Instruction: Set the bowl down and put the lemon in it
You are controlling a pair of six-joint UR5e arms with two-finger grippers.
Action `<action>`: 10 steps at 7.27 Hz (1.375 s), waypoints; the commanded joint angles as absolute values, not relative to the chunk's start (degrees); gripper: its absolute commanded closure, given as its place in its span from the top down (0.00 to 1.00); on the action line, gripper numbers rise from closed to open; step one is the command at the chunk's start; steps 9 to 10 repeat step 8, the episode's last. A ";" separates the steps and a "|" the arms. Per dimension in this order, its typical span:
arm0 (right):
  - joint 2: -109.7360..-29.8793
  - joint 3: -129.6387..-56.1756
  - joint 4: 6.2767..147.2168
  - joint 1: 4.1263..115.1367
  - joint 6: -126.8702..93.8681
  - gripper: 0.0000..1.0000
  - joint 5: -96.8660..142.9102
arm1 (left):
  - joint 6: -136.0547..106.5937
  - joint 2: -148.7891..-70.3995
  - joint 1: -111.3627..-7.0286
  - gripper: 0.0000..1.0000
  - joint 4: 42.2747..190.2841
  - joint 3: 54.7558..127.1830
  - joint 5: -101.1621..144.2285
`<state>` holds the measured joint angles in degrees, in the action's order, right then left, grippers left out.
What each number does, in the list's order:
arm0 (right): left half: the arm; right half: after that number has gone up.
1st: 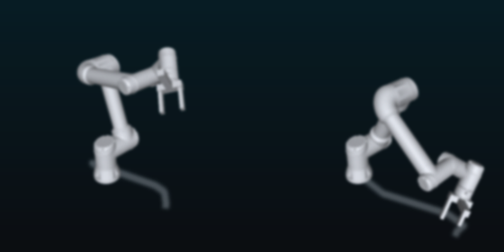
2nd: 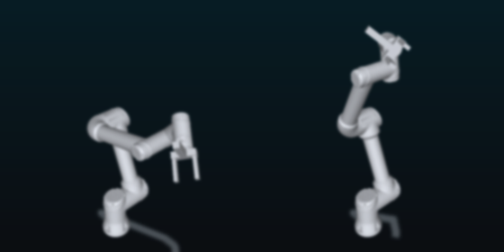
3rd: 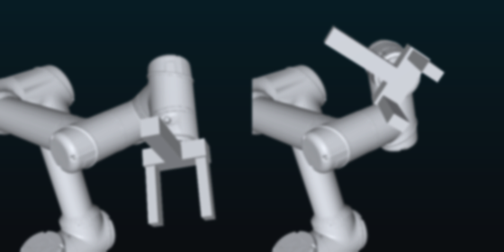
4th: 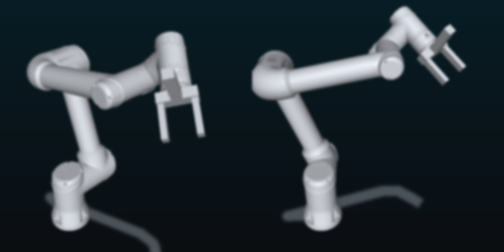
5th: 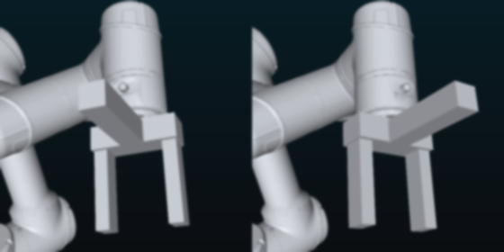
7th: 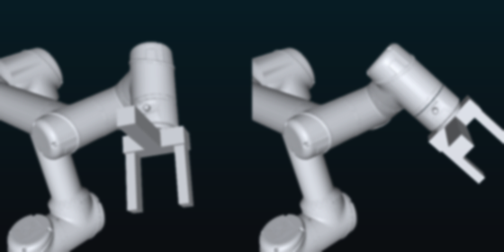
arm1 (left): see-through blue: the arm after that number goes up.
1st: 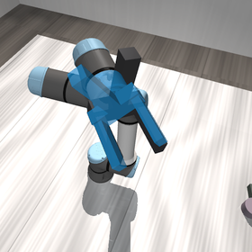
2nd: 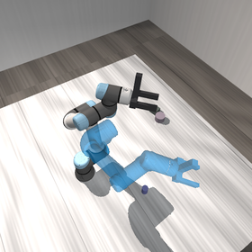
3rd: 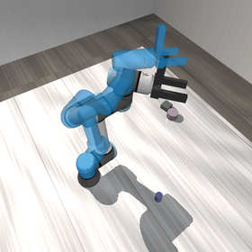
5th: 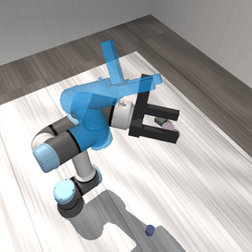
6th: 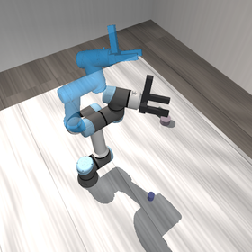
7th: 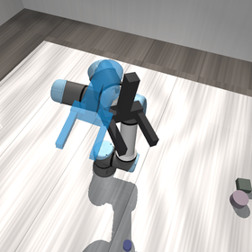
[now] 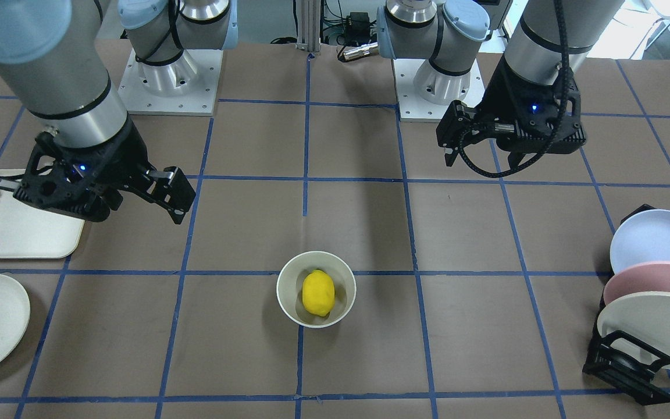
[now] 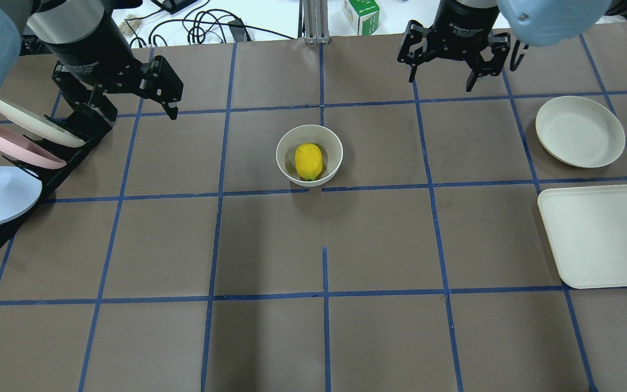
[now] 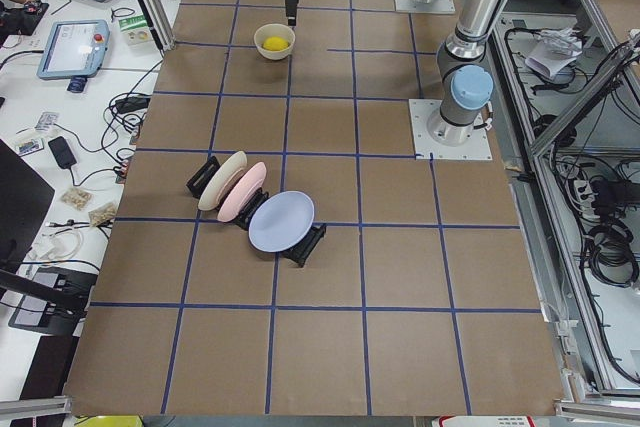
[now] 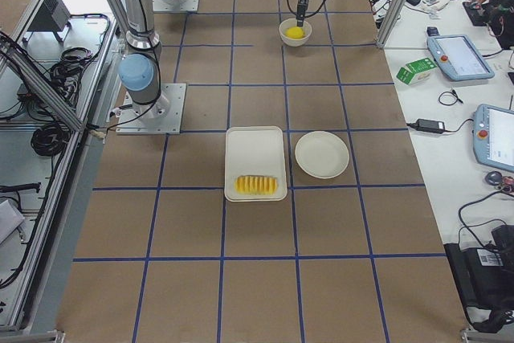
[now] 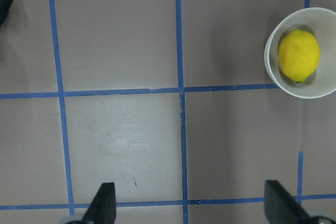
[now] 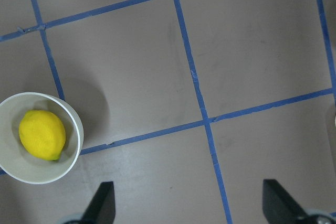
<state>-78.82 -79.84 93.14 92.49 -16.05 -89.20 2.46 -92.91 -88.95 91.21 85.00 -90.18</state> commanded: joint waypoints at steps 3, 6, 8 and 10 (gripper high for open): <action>-82.87 -85.95 93.34 91.23 -11.69 1.00 -90.08 | 2.37 -92.81 -88.95 1.00 91.32 85.61 -90.18; -83.49 -85.96 92.73 89.73 -9.93 1.00 -91.23 | 2.37 -92.81 -88.95 1.00 91.32 85.60 -90.18; -84.02 -85.87 92.81 89.74 -9.84 1.00 -90.70 | 2.37 -92.90 -88.95 1.00 91.32 85.61 -90.26; -84.02 -85.87 92.81 89.74 -9.84 1.00 -90.70 | 2.37 -92.90 -88.95 1.00 91.32 85.61 -90.26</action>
